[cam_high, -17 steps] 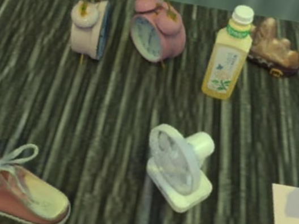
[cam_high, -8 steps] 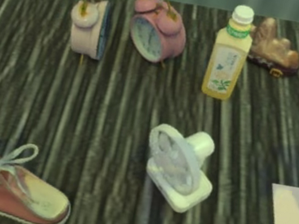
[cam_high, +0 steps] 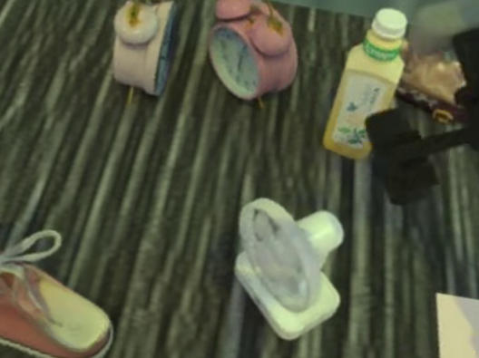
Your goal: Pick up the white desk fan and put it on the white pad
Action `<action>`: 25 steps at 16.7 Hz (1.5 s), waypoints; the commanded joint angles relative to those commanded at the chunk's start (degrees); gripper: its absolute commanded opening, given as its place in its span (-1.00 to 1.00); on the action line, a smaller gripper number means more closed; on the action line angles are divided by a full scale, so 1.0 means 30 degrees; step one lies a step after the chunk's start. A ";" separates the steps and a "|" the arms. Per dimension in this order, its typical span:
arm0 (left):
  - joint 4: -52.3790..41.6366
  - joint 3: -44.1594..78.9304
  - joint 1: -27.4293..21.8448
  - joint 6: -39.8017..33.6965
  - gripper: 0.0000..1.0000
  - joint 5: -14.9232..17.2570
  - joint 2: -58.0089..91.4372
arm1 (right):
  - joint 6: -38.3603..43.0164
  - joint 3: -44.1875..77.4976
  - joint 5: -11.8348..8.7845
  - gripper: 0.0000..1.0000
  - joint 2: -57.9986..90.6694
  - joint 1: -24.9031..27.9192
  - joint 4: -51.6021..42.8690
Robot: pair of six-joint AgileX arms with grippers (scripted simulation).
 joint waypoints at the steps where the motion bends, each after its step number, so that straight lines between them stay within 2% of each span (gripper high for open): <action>1: 0.0000 0.0000 0.0000 0.0000 1.00 0.0000 0.0000 | 0.0076 0.1729 -0.0003 1.00 0.1760 0.0647 -0.1195; 6: 0.0000 0.0000 0.0000 0.0000 1.00 0.0000 0.0000 | 0.0361 0.8348 -0.0011 1.00 0.8608 0.3258 -0.6186; 11: 0.0000 0.0000 0.0000 0.0000 1.00 0.0000 0.0000 | 0.0474 1.0782 -0.0014 1.00 1.1367 0.4348 -0.8394; 17: 0.0000 0.0000 0.0000 0.0000 1.00 0.0000 0.0000 | 0.0435 1.0399 -0.0015 1.00 1.1306 0.4296 -0.8024; 25: 0.0000 0.0000 0.0000 0.0000 1.00 0.0000 0.0000 | 0.0510 0.6531 -0.0016 1.00 1.1059 0.4388 -0.4451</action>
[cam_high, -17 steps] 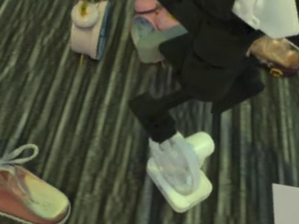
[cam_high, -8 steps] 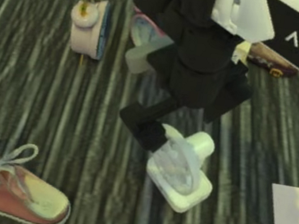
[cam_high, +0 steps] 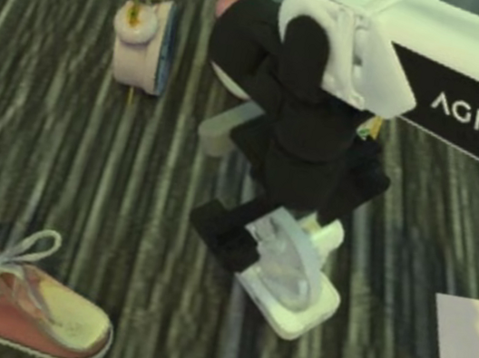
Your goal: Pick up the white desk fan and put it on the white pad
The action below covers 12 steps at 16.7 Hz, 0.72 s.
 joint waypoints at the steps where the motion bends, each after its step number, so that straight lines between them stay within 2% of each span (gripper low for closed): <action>1: 0.0000 0.0000 0.0000 0.0000 1.00 0.0000 0.0000 | 0.0000 0.0000 0.0000 1.00 0.0000 0.0000 0.0000; 3: 0.0000 0.0000 0.0000 0.0000 1.00 0.0000 0.0000 | 0.0000 0.0000 0.0000 1.00 0.0000 0.0000 0.0000; 12: 0.0000 0.0000 0.0000 0.0000 1.00 0.0000 0.0000 | 0.0000 0.0000 0.0000 -0.36 0.0000 0.0000 0.0000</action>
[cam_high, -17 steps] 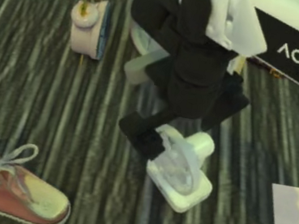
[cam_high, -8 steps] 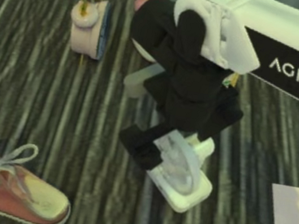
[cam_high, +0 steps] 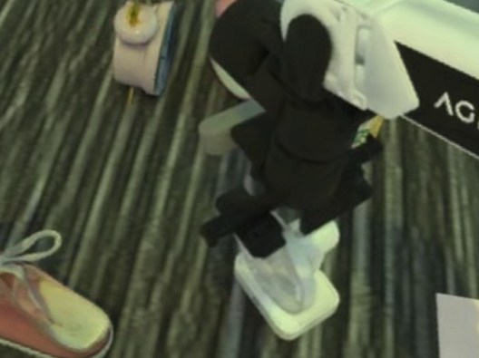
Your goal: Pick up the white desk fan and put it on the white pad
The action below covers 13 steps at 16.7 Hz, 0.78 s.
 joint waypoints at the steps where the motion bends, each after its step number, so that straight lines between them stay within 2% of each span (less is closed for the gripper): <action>1: 0.0000 0.0000 0.0000 0.0000 1.00 0.0000 0.0000 | 0.0000 0.0000 0.0000 -0.51 0.0000 0.0000 0.0000; 4: 0.0000 0.0000 0.0000 0.0000 1.00 0.0000 0.0000 | 0.0000 0.0000 0.0000 -0.96 0.0000 0.0000 0.0000; 13: 0.0000 0.0000 0.0000 0.0000 1.00 0.0000 0.0000 | -0.0008 0.0014 0.0036 -1.00 -0.0135 -0.0077 -0.0007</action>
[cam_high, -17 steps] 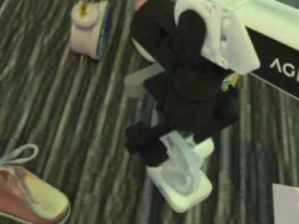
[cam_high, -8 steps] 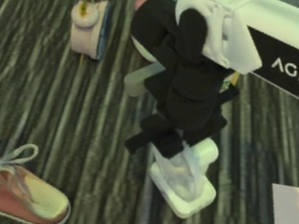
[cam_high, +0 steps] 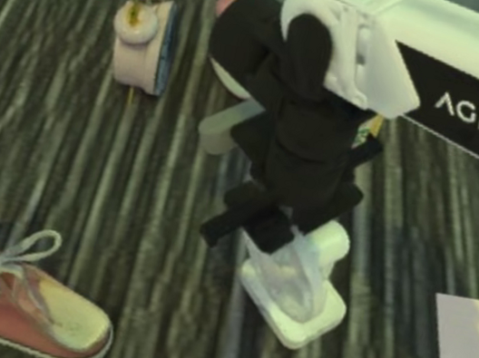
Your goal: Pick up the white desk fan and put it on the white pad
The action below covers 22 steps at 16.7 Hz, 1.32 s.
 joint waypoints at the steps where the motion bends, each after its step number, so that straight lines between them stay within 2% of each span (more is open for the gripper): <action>1: 0.0000 0.0000 0.0000 0.0000 1.00 0.0000 0.0000 | -0.0009 0.0067 0.0000 -1.00 0.0020 0.0016 -0.0066; 8: 0.0000 0.0000 0.0000 0.0000 1.00 0.0000 0.0000 | -0.0024 0.4101 0.0002 -1.00 0.0354 0.0151 -0.3757; 14: 0.0000 0.0000 0.0000 0.0000 1.00 0.0000 0.0000 | -0.0238 0.4140 -0.0005 -1.00 0.0222 -0.0021 -0.3920; 18: 0.0000 0.0000 0.0000 0.0000 1.00 0.0000 0.0000 | -0.3024 0.2734 -0.0022 -1.00 -0.0757 -0.1073 -0.3866; 22: 0.0000 0.0000 0.0000 0.0000 1.00 0.0000 0.0000 | -0.8496 0.0165 -0.0058 -1.00 -0.2826 -0.3063 -0.3506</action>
